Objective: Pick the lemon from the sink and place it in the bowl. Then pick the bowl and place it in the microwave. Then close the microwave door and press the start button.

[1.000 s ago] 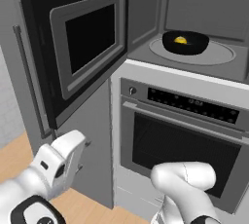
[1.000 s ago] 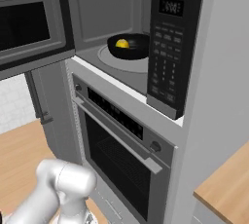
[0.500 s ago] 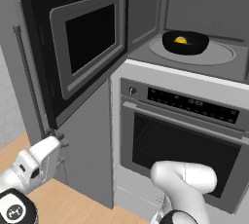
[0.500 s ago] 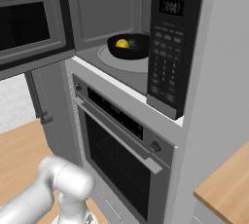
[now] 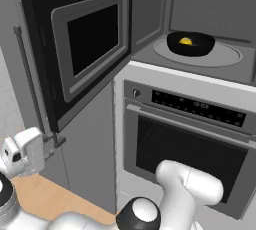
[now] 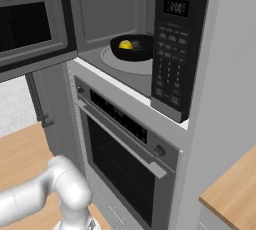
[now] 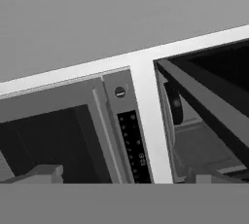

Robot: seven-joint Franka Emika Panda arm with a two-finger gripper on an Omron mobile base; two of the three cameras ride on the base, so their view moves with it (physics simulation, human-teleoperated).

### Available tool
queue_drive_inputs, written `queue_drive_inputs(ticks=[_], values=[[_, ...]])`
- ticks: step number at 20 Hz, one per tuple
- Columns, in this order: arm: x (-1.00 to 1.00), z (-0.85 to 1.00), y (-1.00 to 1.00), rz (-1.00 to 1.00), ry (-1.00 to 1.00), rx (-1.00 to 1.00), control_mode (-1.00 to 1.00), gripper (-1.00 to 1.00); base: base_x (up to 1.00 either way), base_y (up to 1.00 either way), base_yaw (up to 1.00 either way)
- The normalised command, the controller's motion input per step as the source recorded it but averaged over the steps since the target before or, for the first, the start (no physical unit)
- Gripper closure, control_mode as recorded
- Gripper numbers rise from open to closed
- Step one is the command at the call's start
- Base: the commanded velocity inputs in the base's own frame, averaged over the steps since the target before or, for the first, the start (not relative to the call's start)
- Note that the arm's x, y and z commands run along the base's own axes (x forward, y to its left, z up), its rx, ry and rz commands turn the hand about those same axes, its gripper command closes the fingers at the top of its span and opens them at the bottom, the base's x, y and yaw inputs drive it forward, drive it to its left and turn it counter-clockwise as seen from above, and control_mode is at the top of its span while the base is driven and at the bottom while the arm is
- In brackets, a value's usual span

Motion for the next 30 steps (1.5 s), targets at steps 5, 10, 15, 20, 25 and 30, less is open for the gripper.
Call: queue_drive_inputs(ticks=[5, 10, 15, 20, 25, 30], values=[[0.84, -0.03, 0.0, -0.03, 0.26, -0.02, -1.0, -1.0, 0.0, 0.0, 0.0], [0.3, -0.14, -0.1, -0.05, 0.05, -0.18, -1.0, -1.0, 0.0, 0.0, 0.0], [-0.03, -0.09, -0.55, -0.1, -0.02, -0.37, -1.0, -1.0, 0.0, 0.0, 0.0], [0.0, 0.04, -0.61, -0.12, 0.16, -0.36, -1.0, -1.0, 0.0, 0.0, 0.0], [-0.26, 0.21, -0.58, -0.1, 0.23, -0.3, -1.0, -1.0, 0.0, 0.0, 0.0], [-0.06, 0.37, 0.12, -0.09, 0.31, -0.28, -1.0, -1.0, 0.0, 0.0, 0.0]])
